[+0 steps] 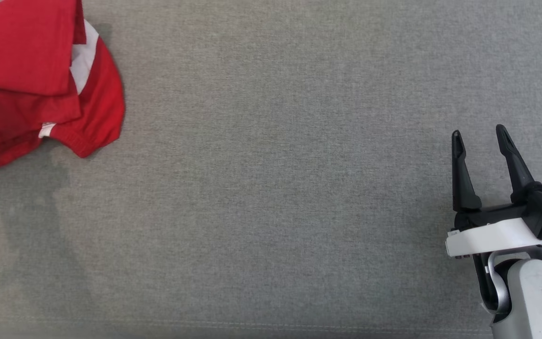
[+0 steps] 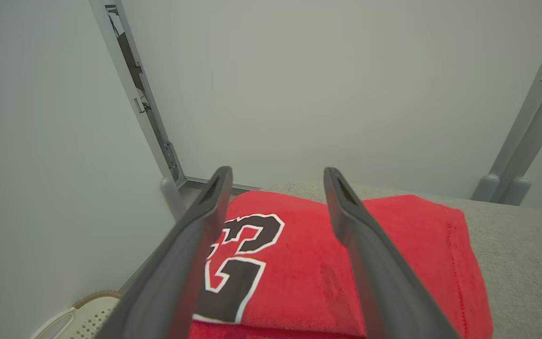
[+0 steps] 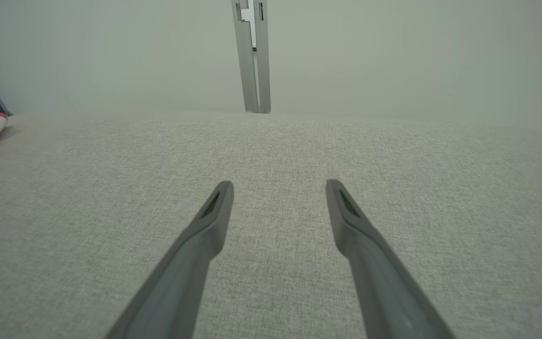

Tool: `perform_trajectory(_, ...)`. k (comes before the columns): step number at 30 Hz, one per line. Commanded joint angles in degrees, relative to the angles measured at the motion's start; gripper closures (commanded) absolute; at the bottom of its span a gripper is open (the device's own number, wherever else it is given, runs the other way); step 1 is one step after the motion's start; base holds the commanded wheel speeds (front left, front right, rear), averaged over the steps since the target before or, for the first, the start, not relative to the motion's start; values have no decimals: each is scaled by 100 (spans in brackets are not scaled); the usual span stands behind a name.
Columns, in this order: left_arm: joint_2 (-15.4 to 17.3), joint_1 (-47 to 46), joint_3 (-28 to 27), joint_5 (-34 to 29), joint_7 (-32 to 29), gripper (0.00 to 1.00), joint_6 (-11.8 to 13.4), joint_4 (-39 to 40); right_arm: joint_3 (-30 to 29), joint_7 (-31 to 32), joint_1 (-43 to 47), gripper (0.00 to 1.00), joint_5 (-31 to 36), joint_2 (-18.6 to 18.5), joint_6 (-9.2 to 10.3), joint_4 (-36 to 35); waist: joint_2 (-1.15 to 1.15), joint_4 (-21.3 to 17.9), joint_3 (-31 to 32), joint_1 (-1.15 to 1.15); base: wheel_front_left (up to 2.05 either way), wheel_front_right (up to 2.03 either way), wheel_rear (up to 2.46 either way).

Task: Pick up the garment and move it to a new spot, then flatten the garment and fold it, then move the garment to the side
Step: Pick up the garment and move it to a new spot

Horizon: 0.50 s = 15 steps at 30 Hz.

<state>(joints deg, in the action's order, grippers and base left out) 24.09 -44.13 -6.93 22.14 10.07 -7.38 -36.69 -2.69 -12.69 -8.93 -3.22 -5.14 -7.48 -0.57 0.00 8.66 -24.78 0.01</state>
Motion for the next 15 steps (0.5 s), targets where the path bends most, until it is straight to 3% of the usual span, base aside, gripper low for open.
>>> perform_trajectory(1, 95, -134, 46, 101, -56, 0, -14, -151, 5, -1, -85, 0, 46, 3, -2, -51, 0, -335, -342, -1, 0, 0, 0)
perform_trajectory(6, 279, -224, 301, 415, -423, 0, -14, -800, 0, 34, -115, 0, 67, -23, -2, -91, 0, -365, -352, -1, 0, 0, 0)
perform_trajectory(15, 319, -189, 801, 1010, -1226, 0, -15, -1581, 10, 98, -55, 0, 100, -25, -2, -177, 0, -381, -327, -1, 0, 0, 0)
